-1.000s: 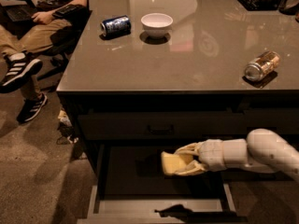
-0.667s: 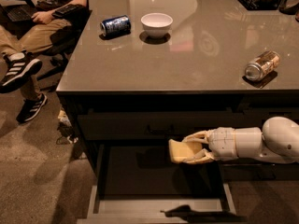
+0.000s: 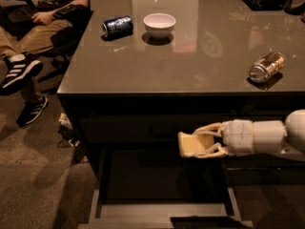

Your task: Pick sponge from middle drawer and place on counter

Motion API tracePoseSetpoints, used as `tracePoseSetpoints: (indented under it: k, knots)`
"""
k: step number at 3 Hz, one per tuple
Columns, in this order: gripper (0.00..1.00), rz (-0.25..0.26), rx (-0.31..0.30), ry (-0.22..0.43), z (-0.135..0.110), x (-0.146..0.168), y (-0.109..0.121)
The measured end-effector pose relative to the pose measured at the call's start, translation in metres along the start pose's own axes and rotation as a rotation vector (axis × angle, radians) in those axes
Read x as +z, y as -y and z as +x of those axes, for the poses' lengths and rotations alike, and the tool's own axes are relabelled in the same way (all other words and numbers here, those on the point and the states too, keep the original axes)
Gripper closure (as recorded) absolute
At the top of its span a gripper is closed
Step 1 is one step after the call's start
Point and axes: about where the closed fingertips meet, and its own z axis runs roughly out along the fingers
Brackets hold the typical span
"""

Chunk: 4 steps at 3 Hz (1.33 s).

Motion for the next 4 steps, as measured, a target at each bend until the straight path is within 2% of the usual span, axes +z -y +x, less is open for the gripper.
tracePoseSetpoints:
  k: [1, 2, 3, 4]
  knots:
    - [1.00, 0.048, -0.098, -0.006, -0.039, -0.041, 0.028]
    - [1.00, 0.124, -0.154, 0.000, -0.075, -0.086, 0.081]
    - [1.00, 0.179, -0.214, -0.027, -0.097, -0.112, 0.127]
    - [1.00, 0.179, -0.214, -0.027, -0.097, -0.112, 0.127]
